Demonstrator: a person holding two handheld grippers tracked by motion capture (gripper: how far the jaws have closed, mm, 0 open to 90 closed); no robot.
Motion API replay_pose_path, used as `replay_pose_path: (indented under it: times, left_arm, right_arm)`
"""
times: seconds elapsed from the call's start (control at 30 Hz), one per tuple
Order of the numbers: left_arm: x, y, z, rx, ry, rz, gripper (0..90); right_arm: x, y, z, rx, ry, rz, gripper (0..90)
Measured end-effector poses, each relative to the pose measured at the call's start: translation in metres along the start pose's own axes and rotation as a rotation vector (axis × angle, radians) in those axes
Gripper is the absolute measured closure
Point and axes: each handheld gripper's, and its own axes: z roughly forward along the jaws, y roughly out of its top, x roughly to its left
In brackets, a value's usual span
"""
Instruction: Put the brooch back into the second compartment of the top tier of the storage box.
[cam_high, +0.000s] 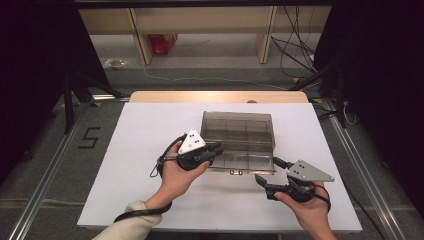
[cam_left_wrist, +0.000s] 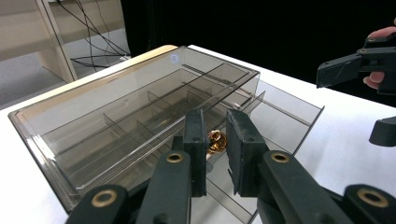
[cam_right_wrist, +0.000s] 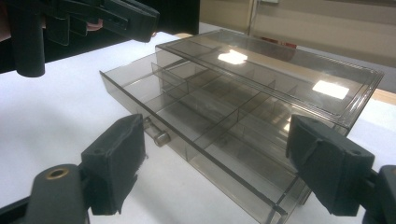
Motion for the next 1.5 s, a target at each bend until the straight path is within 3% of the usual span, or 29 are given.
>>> replay_pose_path:
  times: [1.5]
  left_arm:
    - [-0.012, 0.002, 0.019, 0.023, -0.033, 0.022, 78.3]
  right_arm:
    - [0.000, 0.000, 0.000, -0.001, -0.001, -0.003, 20.6]
